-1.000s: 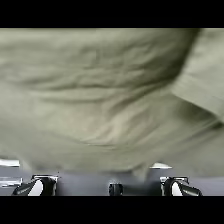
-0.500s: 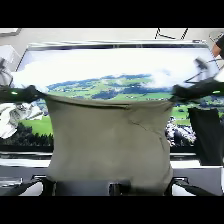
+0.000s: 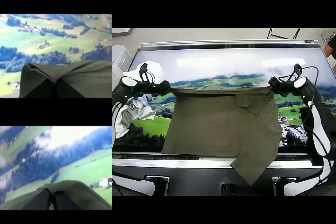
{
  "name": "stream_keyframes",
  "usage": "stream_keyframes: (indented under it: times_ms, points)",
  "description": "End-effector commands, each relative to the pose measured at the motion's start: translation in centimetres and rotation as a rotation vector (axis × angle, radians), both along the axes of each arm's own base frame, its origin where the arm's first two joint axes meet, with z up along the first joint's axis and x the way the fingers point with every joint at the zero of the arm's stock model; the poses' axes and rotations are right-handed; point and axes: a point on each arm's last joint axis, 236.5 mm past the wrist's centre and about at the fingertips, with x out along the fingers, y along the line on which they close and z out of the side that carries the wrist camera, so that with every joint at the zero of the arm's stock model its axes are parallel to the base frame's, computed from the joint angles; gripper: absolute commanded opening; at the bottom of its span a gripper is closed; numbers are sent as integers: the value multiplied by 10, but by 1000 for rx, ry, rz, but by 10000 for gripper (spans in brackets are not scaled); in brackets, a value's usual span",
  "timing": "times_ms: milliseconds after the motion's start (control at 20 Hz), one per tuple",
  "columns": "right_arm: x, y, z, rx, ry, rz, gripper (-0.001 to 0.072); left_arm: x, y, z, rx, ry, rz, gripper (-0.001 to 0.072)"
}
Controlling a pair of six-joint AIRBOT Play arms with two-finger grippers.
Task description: Fold the clothes and pants, and hang the long-sleeved shirts on hangers.
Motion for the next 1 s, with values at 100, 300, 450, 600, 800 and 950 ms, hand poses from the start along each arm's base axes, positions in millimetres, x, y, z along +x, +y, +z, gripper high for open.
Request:
stream_keyframes:
  times_ms: [100,300,450,600,800,950]
  points:
    - [34,-12,1,11,-123,-84,35,19,0,-25,-30,32,51,21]
    - [20,1,-13,34,-45,-23,35,9,-15,-31,-45,78,5,22]
    - [-14,3,9,62,70,126,36,-1,-1,-1,-25,72,-93,22]
    - [-102,5,17,113,358,310,35,-54,13,9,-78,252,-211,22]
    - [-192,1,-37,46,712,352,35,-136,16,-43,-97,570,-275,21]
    - [-186,-1,-51,51,691,283,35,-167,6,-67,-137,655,-308,21]
